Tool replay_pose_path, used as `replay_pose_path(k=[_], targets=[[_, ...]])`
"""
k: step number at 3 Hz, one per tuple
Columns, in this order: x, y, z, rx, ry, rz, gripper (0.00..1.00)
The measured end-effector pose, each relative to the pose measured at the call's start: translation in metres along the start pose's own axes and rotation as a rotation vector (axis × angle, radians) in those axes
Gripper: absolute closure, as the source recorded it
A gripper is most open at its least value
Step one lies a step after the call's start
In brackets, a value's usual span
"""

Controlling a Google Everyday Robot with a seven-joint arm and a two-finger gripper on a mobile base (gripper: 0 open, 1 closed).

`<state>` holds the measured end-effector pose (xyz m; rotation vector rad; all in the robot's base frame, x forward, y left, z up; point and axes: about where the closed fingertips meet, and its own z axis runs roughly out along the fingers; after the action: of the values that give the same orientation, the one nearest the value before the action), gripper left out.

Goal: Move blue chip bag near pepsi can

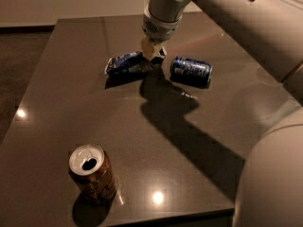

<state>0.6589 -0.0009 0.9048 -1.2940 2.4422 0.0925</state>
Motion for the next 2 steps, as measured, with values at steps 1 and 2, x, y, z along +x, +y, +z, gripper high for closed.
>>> replay_pose_path(k=[1,2], targets=[[0.0053,-0.0049,0.0022,0.0,0.0,0.017,0.38],[0.0049,-0.0042,0.004,-0.001,0.002,0.015,0.14]])
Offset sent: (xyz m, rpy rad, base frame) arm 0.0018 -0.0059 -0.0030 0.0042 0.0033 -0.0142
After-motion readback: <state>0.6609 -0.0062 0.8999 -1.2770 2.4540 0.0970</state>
